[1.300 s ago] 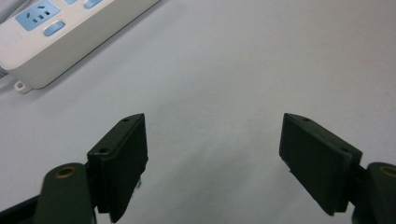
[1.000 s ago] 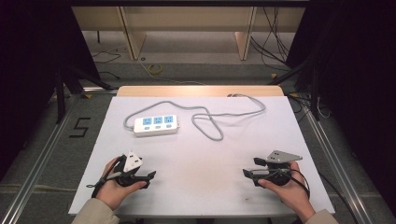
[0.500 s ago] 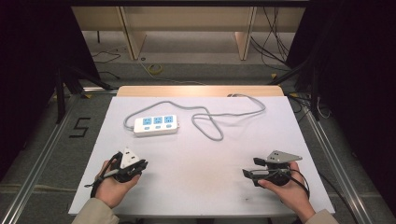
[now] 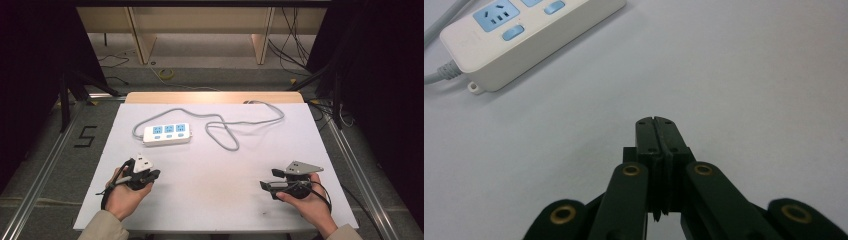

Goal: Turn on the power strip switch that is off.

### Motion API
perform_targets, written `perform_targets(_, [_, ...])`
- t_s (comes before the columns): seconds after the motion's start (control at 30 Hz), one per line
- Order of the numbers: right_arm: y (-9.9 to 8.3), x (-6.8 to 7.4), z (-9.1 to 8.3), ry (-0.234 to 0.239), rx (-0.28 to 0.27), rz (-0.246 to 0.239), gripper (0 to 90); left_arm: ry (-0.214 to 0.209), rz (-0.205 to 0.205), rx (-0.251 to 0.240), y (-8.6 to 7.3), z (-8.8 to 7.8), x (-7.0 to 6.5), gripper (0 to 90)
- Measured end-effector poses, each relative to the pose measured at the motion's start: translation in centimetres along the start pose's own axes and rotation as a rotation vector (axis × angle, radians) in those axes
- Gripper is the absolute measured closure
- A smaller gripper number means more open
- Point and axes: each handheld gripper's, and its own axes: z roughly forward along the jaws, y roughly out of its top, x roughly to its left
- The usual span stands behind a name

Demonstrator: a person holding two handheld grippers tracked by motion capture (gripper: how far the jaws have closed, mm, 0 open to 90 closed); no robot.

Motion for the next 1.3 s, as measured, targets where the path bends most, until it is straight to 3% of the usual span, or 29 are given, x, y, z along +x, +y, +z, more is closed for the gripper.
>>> perform_targets(0.93, [0.1,0.1,0.0,0.008,0.015,-0.003,34.8,0.011,-0.032,0.025,2.7,1.3,1.7,89.6])
perform_targets(1.3, [0.5,0.4,-0.1,0.011,0.049,-0.016,40.4,0.013,-0.015,0.033,3.5,1.8,1.9,89.5])
